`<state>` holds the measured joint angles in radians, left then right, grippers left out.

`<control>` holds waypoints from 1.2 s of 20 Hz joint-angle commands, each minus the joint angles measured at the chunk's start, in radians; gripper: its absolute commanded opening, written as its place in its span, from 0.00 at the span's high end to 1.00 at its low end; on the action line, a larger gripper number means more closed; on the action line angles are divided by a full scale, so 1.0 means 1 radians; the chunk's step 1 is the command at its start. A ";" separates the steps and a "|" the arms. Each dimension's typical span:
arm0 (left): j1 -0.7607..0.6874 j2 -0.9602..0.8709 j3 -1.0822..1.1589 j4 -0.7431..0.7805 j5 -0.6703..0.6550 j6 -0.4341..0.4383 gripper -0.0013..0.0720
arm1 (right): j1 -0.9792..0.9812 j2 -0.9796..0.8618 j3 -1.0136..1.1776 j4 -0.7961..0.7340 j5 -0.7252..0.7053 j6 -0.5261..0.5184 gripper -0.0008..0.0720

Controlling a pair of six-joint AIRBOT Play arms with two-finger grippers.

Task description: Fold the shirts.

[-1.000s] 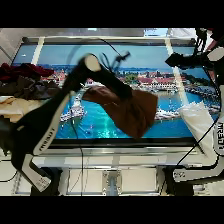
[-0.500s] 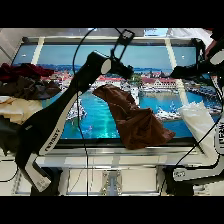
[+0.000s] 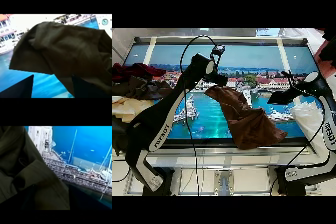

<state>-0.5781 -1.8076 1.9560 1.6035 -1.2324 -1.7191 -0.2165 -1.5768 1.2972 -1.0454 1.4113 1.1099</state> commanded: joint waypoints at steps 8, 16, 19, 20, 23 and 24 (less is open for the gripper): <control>0.005 -0.040 -0.007 -0.181 0.180 0.130 0.31 | -0.002 -0.108 -0.033 0.224 0.038 -0.053 0.35; 0.006 -0.185 -0.004 0.049 0.204 0.379 0.31 | -0.002 -0.105 0.219 0.212 0.153 -0.008 0.35; 0.031 -0.195 0.021 0.170 0.239 0.236 0.31 | -0.002 -0.105 0.283 0.249 0.180 -0.007 0.35; 0.043 -0.200 0.023 0.164 0.225 0.224 0.31 | -0.002 -0.104 0.291 0.266 0.179 -0.007 0.35; 0.076 -0.227 0.023 0.086 0.158 0.233 0.31 | -0.002 -0.103 0.295 0.316 0.179 -0.006 0.35; 0.082 -0.237 0.023 0.046 0.161 0.245 0.31 | -0.002 -0.103 0.295 0.325 0.180 -0.007 0.35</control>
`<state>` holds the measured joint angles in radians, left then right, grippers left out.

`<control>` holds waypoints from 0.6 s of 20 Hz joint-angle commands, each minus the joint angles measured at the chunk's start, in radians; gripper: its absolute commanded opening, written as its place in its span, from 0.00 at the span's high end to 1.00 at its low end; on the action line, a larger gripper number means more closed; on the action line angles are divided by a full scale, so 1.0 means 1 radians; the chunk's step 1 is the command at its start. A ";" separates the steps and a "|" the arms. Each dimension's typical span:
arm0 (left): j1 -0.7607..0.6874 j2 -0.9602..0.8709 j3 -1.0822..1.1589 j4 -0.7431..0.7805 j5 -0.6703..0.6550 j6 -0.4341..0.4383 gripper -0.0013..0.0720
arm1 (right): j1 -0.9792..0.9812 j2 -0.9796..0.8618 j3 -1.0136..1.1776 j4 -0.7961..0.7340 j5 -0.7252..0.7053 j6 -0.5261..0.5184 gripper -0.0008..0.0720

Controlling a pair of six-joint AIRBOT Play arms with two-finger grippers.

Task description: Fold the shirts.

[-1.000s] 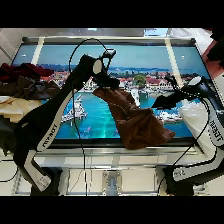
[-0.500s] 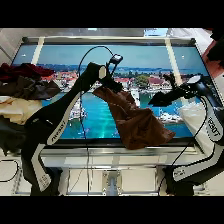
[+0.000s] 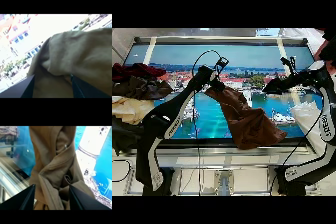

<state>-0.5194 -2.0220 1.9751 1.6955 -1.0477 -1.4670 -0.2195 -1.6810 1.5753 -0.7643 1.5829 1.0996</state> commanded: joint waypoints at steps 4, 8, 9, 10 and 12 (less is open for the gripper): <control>0.034 -0.037 0.004 -0.230 0.040 0.040 0.32 | 0.001 0.001 0.017 0.051 0.031 0.004 0.35; 0.034 -0.054 0.006 -0.346 0.080 0.049 0.62 | 0.001 0.001 0.017 0.057 0.116 0.031 0.35; 0.033 -0.064 0.006 -0.348 0.074 0.033 0.66 | 0.001 0.002 0.017 0.053 0.131 0.031 0.37; 0.033 -0.072 0.006 -0.355 0.064 0.015 0.73 | 0.001 0.002 0.017 0.040 0.134 0.031 0.37; 0.033 -0.081 0.006 -0.363 0.054 0.016 0.96 | 0.002 0.002 0.016 -0.020 0.142 0.052 0.37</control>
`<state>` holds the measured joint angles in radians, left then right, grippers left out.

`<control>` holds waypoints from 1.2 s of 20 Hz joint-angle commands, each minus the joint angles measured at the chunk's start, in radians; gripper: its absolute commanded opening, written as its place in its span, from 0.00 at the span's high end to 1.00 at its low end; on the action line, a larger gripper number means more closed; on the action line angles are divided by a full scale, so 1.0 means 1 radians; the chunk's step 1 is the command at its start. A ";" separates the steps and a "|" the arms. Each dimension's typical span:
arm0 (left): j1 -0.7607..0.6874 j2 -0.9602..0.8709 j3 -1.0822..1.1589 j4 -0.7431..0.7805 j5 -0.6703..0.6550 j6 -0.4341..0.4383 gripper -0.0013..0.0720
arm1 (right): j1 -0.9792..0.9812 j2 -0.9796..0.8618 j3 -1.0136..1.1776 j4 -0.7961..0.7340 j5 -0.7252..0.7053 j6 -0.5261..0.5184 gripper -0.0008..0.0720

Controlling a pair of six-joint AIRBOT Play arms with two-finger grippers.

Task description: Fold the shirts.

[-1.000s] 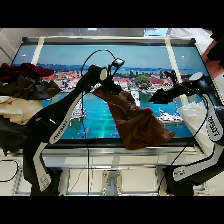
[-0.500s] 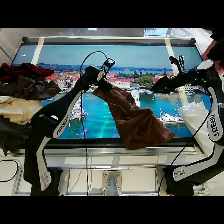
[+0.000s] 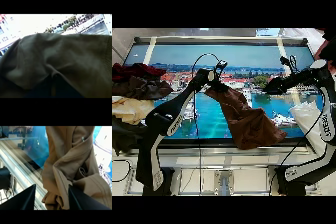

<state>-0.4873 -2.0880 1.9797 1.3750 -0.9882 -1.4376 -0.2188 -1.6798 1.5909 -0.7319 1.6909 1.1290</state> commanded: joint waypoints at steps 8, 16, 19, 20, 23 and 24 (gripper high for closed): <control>0.002 -0.016 0.080 0.000 -0.019 -0.013 0.97 | 0.002 0.000 -0.035 -0.567 0.146 0.173 0.37; 0.002 -0.009 0.099 0.013 -0.054 -0.014 0.97 | 0.002 0.000 -0.323 -0.517 0.068 0.142 0.32; 0.002 -0.009 0.099 0.013 -0.059 -0.014 0.97 | 0.002 0.000 -0.398 -0.472 -0.034 0.127 0.32; 0.002 -0.009 0.099 0.012 -0.062 -0.014 0.97 | 0.002 0.000 -0.412 -0.460 -0.075 0.127 0.32; 0.002 -0.009 0.099 0.012 -0.076 -0.014 0.97 | 0.003 -0.003 -0.423 -0.437 -0.174 0.127 0.32; 0.002 -0.009 0.099 0.012 -0.082 -0.014 0.97 | 0.004 -0.003 -0.424 -0.425 -0.192 0.127 0.32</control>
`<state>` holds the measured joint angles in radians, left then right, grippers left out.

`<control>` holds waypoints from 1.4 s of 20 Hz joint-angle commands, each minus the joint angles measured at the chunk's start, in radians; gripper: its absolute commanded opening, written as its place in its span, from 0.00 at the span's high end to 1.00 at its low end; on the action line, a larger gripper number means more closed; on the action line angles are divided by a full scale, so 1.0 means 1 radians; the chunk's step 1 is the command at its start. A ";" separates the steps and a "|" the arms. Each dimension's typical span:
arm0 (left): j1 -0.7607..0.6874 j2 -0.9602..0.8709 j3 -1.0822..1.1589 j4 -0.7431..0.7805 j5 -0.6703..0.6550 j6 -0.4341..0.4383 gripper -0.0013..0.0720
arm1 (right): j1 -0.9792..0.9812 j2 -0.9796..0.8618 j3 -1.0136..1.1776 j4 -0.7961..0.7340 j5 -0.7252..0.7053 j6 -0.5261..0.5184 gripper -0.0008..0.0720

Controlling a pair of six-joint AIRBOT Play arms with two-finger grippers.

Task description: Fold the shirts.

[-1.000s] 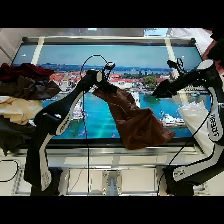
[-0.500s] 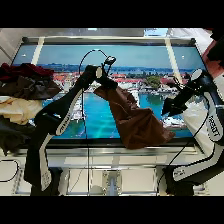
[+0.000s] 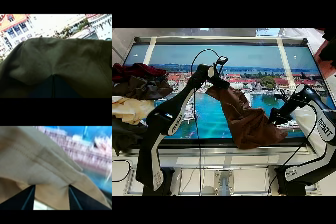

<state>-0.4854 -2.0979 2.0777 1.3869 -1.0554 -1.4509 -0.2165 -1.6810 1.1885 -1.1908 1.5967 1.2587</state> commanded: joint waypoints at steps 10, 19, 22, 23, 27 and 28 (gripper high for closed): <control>0.025 0.118 0.001 0.326 -0.161 -0.030 0.97 | 0.071 0.041 0.071 -0.038 -0.050 -0.069 0.94; 0.157 0.235 -0.031 0.594 -0.689 -0.243 0.97 | 0.071 0.125 0.487 -0.287 -0.243 0.076 0.95; 0.168 0.235 -0.097 0.537 -0.769 -0.244 0.97 | 0.071 0.125 0.493 -0.335 -0.369 0.177 0.95; 0.168 0.234 -0.117 0.503 -0.783 -0.243 0.97 | 0.071 0.125 0.493 -0.329 -0.392 0.186 0.95; 0.167 0.234 -0.165 0.351 -0.706 -0.243 0.97 | 0.087 0.122 0.477 -0.238 -0.391 0.180 0.90; 0.167 0.234 -0.165 0.325 -0.672 -0.243 0.97 | 0.087 0.121 0.460 -0.214 -0.392 0.174 0.67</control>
<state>-0.3210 -1.8645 1.9373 1.8114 -1.7718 -1.6924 -0.1368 -1.5581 1.6634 -1.4586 1.2335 1.4220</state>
